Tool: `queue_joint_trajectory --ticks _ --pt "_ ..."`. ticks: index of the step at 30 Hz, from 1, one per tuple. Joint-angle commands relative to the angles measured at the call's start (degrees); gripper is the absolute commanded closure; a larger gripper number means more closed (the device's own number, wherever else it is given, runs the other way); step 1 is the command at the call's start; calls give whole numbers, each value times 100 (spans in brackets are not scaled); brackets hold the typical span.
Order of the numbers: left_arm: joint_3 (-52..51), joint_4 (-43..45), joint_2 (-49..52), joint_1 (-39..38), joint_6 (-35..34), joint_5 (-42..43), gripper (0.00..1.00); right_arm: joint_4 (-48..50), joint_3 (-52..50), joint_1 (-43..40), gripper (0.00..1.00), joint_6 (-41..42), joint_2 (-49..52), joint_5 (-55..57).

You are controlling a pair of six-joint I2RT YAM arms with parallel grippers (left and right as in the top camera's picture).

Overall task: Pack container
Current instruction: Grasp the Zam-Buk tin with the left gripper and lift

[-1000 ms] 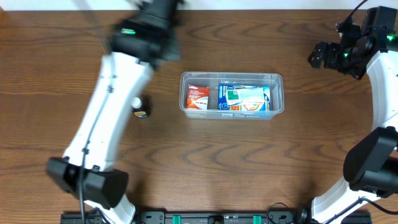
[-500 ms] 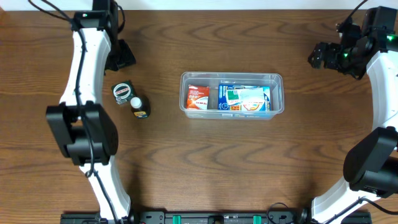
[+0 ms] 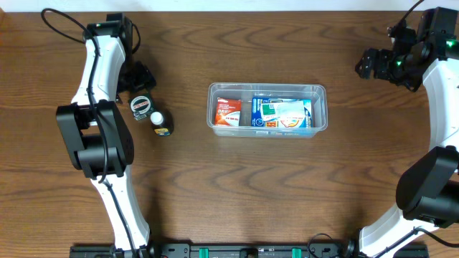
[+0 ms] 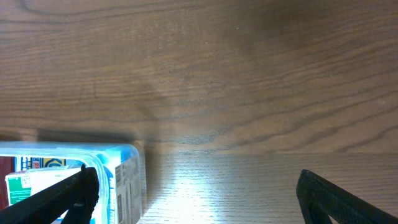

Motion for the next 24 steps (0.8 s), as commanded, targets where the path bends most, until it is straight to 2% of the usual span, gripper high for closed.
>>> queue_joint_trajectory --ticks 1,11,19,20,24 --pt "-129 -28 234 22 -4 85 19 -7 24 -20 1 33 13 -2" --pt "-437 107 361 17 166 334 19 -7 24 -20 1 33 13 -2" --pt "-879 597 361 17 212 332 20 -7 24 -20 1 33 13 -4" --pt "-890 647 361 17 214 332 22 -7 24 -20 1 33 13 -2" --pt "-890 780 361 17 256 332 46 -7 24 -20 1 33 13 -4"
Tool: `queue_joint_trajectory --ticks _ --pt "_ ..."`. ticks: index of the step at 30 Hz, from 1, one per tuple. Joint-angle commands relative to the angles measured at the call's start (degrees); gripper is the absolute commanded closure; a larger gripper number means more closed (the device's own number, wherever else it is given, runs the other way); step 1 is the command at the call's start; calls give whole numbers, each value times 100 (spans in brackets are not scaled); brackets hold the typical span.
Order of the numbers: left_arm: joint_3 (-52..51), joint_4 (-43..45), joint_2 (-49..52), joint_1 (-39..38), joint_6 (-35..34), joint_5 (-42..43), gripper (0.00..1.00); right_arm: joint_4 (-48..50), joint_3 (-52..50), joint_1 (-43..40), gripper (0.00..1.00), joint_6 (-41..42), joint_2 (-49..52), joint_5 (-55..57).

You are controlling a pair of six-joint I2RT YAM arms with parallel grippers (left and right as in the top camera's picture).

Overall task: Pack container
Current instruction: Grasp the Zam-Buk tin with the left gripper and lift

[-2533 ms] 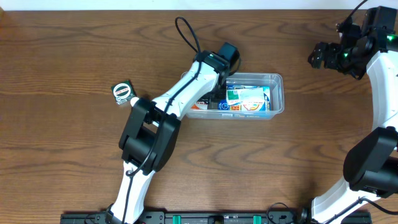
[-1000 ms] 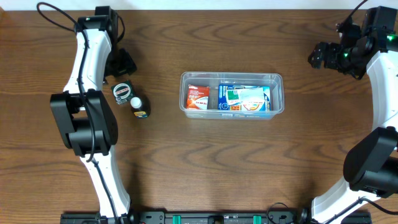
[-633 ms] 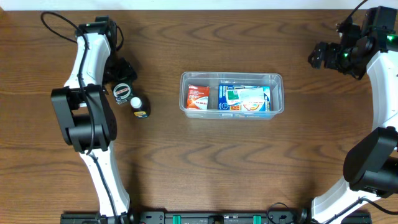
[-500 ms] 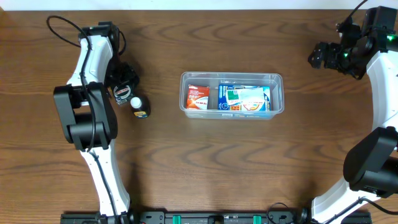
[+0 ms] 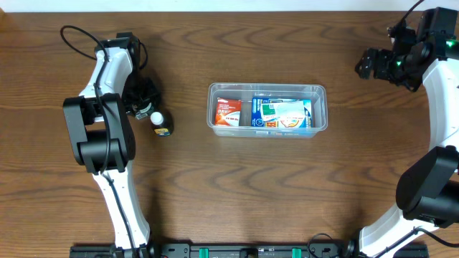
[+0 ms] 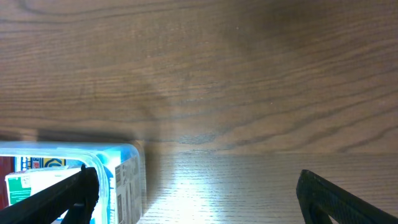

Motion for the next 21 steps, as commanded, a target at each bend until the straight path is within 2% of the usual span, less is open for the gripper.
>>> queue_joint_trajectory --ticks 1,2,12,17,21 --pt "-127 107 59 22 63 -68 51 -7 24 -20 1 33 13 -4" --pt "-127 120 59 22 85 -68 56 -7 24 -20 1 33 13 -2" --pt "407 -369 -96 4 168 -66 69 -7 24 -20 1 33 13 -2" --pt "855 -785 -562 -101 177 33 69 -7 24 -20 1 33 13 -4" --pt "1010 -951 -1174 -332 450 649 69 -7 24 -20 1 33 13 -4"
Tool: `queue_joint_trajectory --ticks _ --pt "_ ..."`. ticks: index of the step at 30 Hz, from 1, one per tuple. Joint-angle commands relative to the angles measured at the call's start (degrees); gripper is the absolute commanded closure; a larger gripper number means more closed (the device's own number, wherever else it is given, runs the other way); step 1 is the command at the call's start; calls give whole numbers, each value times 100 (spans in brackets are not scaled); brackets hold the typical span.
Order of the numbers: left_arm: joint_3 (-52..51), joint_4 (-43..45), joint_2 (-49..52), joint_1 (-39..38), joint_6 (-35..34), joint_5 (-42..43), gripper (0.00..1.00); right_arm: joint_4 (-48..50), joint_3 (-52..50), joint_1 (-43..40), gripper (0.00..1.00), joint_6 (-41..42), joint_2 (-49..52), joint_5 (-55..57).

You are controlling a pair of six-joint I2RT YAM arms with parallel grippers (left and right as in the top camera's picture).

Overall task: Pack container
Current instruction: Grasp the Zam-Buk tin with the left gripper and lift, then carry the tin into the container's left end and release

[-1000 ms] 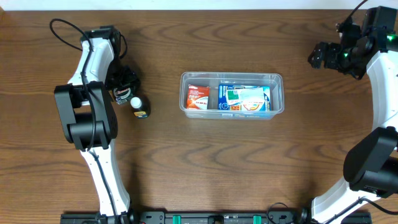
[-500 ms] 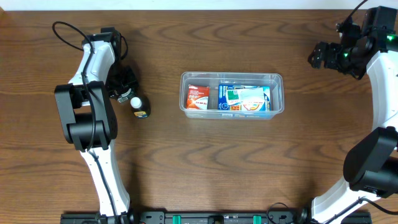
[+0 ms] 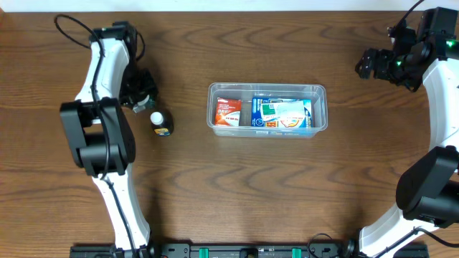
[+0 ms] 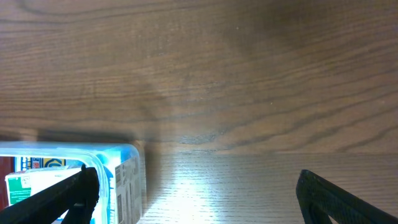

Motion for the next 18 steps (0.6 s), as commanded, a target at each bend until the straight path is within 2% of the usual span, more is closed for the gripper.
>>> queue_joint_trajectory --ticks 1,8,18 --pt "284 -109 -866 -280 236 540 69 -7 24 -20 1 33 13 -4" --pt "284 -533 -1534 -1241 317 660 68 -7 24 -20 1 33 13 -4" --pt "57 -531 -1200 -2785 149 566 68 -7 24 -20 1 35 13 -2"
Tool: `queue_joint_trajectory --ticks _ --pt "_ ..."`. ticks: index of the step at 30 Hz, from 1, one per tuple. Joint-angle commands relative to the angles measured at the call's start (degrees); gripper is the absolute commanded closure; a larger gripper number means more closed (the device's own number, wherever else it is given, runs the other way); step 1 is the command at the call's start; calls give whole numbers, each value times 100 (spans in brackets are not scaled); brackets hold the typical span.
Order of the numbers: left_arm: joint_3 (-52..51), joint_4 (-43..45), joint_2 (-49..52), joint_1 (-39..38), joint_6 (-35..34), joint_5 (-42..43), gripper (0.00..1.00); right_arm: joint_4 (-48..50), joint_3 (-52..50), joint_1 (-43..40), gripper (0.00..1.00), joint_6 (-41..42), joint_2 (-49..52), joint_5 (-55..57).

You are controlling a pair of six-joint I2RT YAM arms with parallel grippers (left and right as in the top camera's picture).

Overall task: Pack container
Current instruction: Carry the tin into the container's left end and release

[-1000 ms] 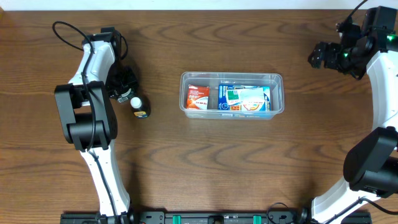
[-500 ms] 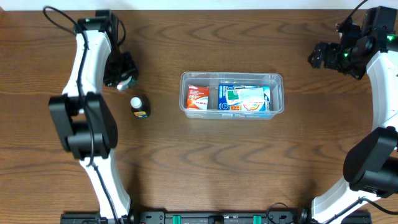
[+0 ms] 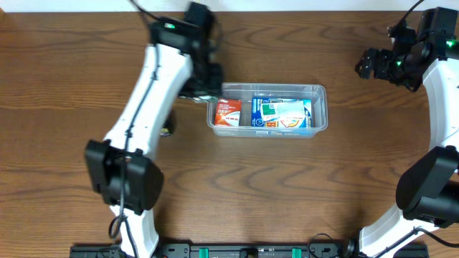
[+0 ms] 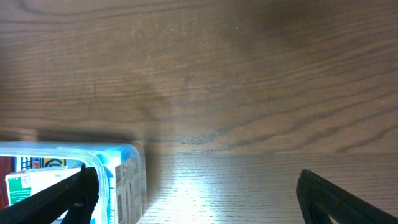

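A clear plastic container [image 3: 267, 87] stands mid-table and holds a red packet [image 3: 226, 112] and a blue-green box [image 3: 283, 113]. My left gripper [image 3: 203, 87] hangs at the container's far left corner. It looks shut on a small round tin, which is mostly hidden beneath it. A small white-capped bottle [image 3: 167, 130] peeks out from under the left arm. At the far right, my right gripper [image 3: 367, 64] is open and holds nothing. In the right wrist view its fingertips [image 4: 81, 193] stand wide apart, with the container's end [image 4: 127, 163] beside the left one.
The left arm [image 3: 147, 100] stretches diagonally across the table's left half and covers the spot beside the bottle. The table's far edge runs just behind both grippers.
My left gripper was over the table's left side, near the bottle. It is now at the container's far left corner, to the right. The right arm has not moved.
A round tin lay next to the bottle, with my left gripper just behind it. Then the gripper was down over the tin and hid it. Then it stood slightly farther back, the tin out of sight. Now it is at the container. The right gripper stayed open.
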Motion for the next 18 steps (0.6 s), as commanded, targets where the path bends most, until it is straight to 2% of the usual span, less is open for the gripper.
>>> queue_joint_trajectory --ticks 1,9,18 --pt "-90 50 256 -409 -157 -98 68 -7 24 -22 1 33 13 -2" --pt "-96 48 933 -1027 -304 -481 68 -7 24 -20 1 33 13 -4" --pt "-96 157 1370 -782 -302 -1023 67 -7 24 -20 1 33 13 -4"
